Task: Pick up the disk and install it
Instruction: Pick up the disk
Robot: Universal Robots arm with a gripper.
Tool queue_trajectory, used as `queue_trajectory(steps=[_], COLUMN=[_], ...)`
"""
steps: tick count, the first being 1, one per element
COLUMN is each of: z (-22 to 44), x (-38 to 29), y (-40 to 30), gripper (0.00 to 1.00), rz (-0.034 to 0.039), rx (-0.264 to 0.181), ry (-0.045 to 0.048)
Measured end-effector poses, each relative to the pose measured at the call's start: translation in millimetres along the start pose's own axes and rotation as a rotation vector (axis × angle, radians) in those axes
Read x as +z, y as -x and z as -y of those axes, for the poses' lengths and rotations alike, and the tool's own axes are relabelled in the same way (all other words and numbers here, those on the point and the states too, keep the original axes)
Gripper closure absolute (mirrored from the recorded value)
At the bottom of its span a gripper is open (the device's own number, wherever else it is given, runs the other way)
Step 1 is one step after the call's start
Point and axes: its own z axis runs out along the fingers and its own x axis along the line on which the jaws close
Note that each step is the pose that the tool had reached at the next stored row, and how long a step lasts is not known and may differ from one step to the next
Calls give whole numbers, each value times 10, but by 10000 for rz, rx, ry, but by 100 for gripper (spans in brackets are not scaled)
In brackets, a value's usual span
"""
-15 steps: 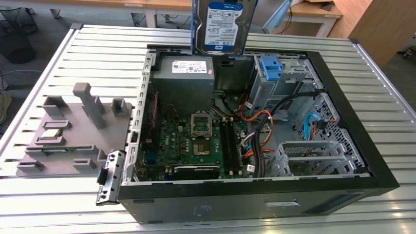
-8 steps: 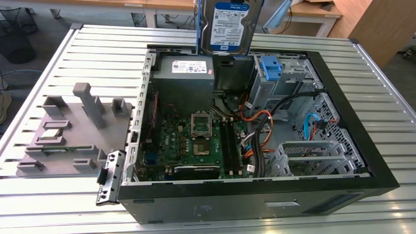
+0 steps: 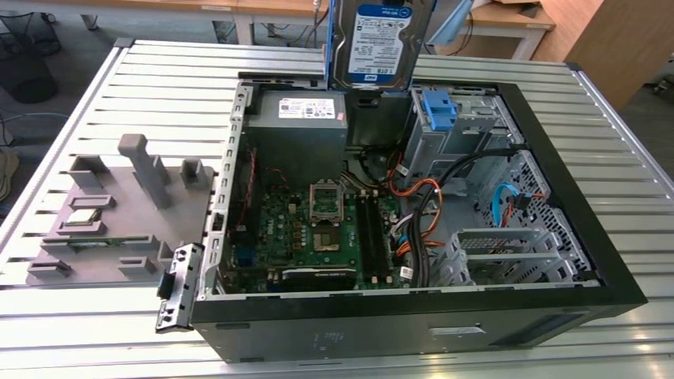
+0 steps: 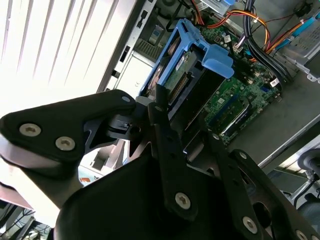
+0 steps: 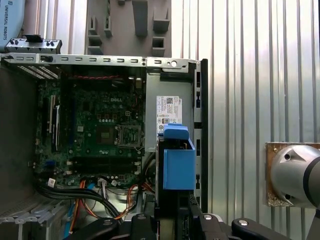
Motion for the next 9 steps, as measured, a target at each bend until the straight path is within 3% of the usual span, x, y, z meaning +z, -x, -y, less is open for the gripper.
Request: queue_trajectory(steps=[9], z=[0], x=[-3], y=[-44], gripper=[65], rz=[-31], rx=[2], ry=[0])
